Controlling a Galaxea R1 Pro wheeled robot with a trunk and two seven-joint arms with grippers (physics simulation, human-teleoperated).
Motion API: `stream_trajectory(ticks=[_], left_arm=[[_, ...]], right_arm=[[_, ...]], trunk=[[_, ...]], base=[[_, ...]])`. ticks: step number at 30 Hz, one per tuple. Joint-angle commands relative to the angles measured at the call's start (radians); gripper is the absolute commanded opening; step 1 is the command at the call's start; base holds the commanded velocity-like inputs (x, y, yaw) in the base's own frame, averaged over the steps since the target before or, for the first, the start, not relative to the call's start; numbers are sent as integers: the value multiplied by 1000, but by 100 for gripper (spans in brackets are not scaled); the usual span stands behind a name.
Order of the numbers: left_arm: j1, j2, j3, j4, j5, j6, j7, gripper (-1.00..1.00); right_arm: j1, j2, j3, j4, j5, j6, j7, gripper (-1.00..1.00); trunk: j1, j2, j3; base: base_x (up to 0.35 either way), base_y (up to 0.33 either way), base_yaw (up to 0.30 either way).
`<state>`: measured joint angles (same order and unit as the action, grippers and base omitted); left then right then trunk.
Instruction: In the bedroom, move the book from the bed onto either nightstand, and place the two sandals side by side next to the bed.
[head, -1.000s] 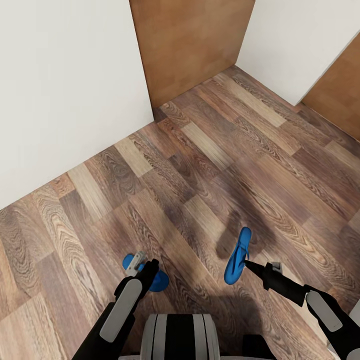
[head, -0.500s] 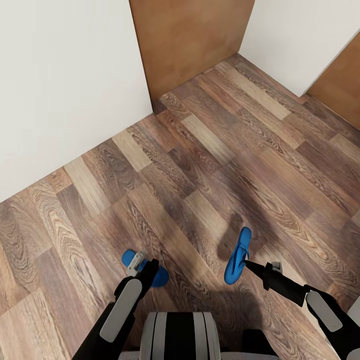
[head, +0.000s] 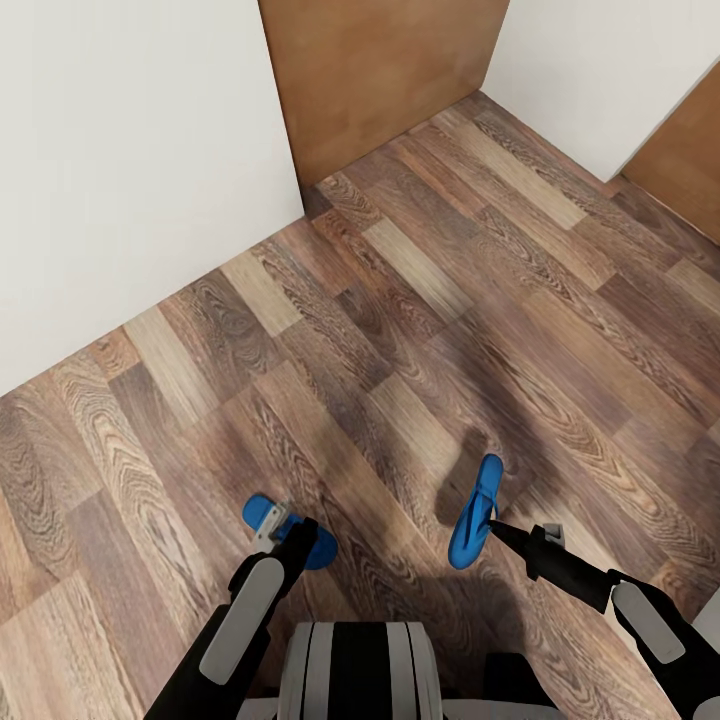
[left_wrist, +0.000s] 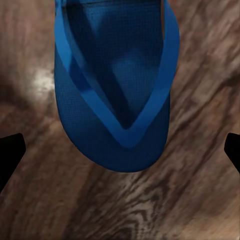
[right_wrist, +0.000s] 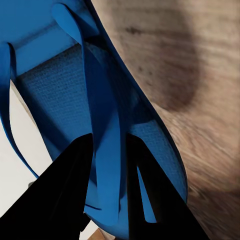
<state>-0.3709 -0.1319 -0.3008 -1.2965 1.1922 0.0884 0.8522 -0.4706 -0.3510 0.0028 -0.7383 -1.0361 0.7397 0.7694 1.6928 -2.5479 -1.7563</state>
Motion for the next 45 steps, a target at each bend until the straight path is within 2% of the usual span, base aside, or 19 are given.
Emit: stream_trajectory(ticks=[1, 45], left_arm=[[0, 0, 0, -1, 1, 5, 5, 100], [0, 3, 0, -1, 1, 5, 5, 100]], right_arm=[[0, 0, 0, 0, -5, 6, 2, -100], [0, 0, 1, 0, -5, 5, 2, -100]], trunk=[[0, 0, 0], [0, 0, 0]], base=[[0, 0, 0], [33, 7, 0]])
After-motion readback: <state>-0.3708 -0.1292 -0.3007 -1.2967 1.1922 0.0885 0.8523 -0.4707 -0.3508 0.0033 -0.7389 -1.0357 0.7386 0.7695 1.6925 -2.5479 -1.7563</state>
